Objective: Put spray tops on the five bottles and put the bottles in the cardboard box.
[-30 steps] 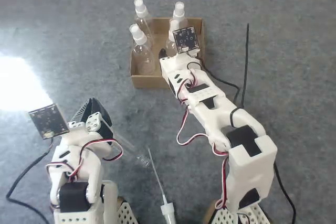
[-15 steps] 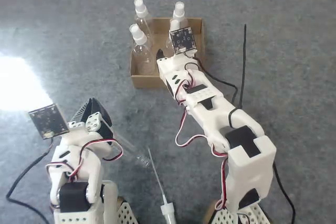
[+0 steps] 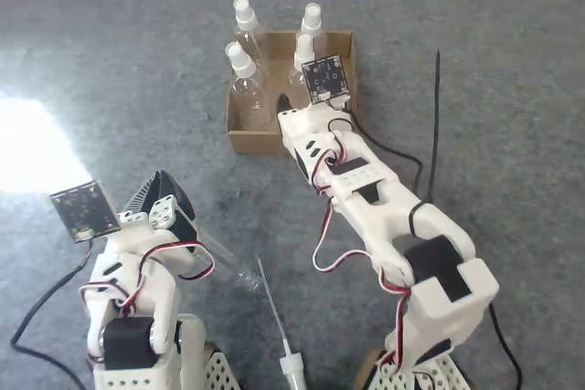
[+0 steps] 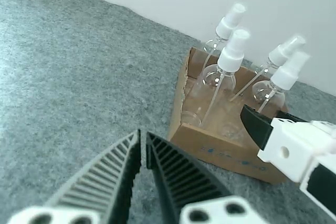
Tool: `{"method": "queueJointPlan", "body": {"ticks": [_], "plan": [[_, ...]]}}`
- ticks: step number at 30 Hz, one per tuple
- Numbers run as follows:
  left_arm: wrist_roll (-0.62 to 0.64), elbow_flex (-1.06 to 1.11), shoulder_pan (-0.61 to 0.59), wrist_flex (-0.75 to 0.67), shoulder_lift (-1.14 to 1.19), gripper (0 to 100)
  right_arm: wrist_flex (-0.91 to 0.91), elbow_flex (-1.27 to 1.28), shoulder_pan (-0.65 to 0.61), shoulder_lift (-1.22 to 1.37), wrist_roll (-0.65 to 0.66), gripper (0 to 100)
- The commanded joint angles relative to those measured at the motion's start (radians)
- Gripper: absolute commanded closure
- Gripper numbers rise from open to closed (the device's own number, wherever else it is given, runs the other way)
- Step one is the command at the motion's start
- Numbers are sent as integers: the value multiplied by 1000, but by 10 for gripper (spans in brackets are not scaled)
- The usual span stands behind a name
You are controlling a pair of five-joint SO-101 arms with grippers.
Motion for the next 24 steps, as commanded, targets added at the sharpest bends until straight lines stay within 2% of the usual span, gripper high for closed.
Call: {"method": "queueJointPlan", "body": {"ticks": [1, 14, 17, 22, 24], "plan": [[-8, -10, -3, -3, -18, 987, -1, 34, -5, -128, 2, 727], [-8, -10, -5, -3, -18, 987, 1, 276, -4, -426, -3, 731], [-8, -10, -5, -3, -18, 987, 1, 318, -5, -484, -3, 796], [-8, -10, -5, -3, -18, 987, 1, 358, -5, -578, 2, 994], [-8, -10, -5, -3, -18, 987, 13, 376, -5, -611, 2, 980]]}}
